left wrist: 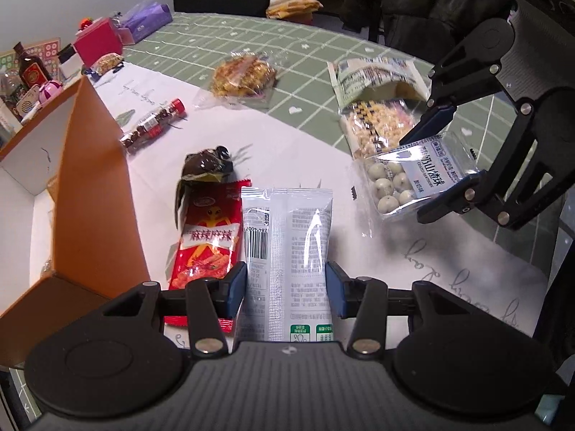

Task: Organize snacks
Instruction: 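Grasp the long white packet with the left gripper while the right gripper grasps the yogurt-ball pack, then carry the white packet and yogurt-ball pack over the orange box with both tools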

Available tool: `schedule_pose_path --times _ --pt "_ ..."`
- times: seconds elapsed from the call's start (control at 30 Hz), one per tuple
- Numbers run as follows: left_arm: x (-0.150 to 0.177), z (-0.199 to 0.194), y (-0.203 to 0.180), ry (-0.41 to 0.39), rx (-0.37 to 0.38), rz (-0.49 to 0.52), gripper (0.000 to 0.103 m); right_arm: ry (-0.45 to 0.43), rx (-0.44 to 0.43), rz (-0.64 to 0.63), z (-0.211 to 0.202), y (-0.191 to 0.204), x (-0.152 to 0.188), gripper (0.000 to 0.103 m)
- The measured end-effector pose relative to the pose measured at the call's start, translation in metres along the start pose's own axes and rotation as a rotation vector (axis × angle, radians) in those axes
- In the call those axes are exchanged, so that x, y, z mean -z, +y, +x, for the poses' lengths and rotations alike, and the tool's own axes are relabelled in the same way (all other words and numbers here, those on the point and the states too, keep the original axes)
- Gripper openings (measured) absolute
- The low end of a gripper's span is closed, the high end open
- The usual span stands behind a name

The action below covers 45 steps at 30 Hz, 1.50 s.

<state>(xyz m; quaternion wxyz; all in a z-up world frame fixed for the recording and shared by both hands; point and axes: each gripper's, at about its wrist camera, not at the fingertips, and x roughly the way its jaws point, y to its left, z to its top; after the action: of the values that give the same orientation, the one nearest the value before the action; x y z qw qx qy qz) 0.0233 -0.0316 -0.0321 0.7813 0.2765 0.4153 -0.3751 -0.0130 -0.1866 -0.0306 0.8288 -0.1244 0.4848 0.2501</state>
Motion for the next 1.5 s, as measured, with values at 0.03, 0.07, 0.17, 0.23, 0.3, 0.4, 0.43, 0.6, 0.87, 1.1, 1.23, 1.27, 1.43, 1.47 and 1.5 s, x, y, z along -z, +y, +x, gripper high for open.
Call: schedule_pose_path --times 0.03,0.07,0.17,0.23,0.3,0.4,0.43,0.6,0.87,1.1,1.23,1.27,1.43,1.47,1.5 --pt "0.000 -0.004 0.001 -0.010 0.000 -0.006 0.053 -0.009 0.004 0.006 -0.003 -0.002 -0.002 0.058" --pt "-0.001 -0.008 0.002 -0.017 -0.003 -0.009 0.053 -0.018 0.008 0.011 -0.006 -0.003 -0.004 0.058" --pt "-0.004 -0.021 0.007 -0.037 -0.015 -0.031 0.053 -0.029 0.011 0.021 -0.014 -0.004 -0.012 0.058" --pt "-0.007 -0.031 0.012 -0.052 -0.024 -0.044 0.053 -0.022 0.023 0.007 -0.017 -0.002 -0.019 0.058" --pt "-0.011 -0.041 0.017 -0.071 -0.031 -0.054 0.053 -0.015 0.033 -0.019 -0.021 0.002 -0.026 0.058" --pt "-0.017 -0.057 0.026 -0.098 -0.043 -0.068 0.053 -0.019 0.052 -0.058 -0.034 0.006 -0.042 0.058" --pt "-0.018 -0.063 0.029 -0.103 -0.052 -0.068 0.053 -0.023 0.058 -0.072 -0.039 0.007 -0.047 0.058" --pt "-0.028 -0.093 0.046 -0.126 -0.103 -0.061 0.053 -0.044 0.088 -0.140 -0.060 0.011 -0.080 0.058" --pt "-0.044 -0.128 0.082 -0.143 -0.191 -0.075 0.053 -0.077 0.111 -0.225 -0.071 0.021 -0.134 0.058" --pt "-0.050 -0.130 0.114 -0.119 -0.237 -0.099 0.053 -0.113 0.121 -0.255 -0.071 0.026 -0.180 0.058" --pt "-0.049 -0.126 0.133 -0.089 -0.261 -0.103 0.053 -0.122 0.123 -0.262 -0.064 0.027 -0.207 0.058" --pt "-0.049 -0.124 0.137 -0.079 -0.268 -0.102 0.053 -0.124 0.123 -0.264 -0.062 0.027 -0.214 0.058" --pt "-0.048 -0.107 0.160 -0.021 -0.293 -0.087 0.053 -0.118 0.121 -0.268 -0.044 0.027 -0.247 0.058" --pt "-0.048 -0.103 0.164 -0.014 -0.293 -0.090 0.053 -0.115 0.121 -0.270 -0.039 0.027 -0.252 0.058" --pt "-0.047 -0.100 0.168 -0.008 -0.294 -0.093 0.053 -0.111 0.121 -0.272 -0.033 0.027 -0.258 0.058"
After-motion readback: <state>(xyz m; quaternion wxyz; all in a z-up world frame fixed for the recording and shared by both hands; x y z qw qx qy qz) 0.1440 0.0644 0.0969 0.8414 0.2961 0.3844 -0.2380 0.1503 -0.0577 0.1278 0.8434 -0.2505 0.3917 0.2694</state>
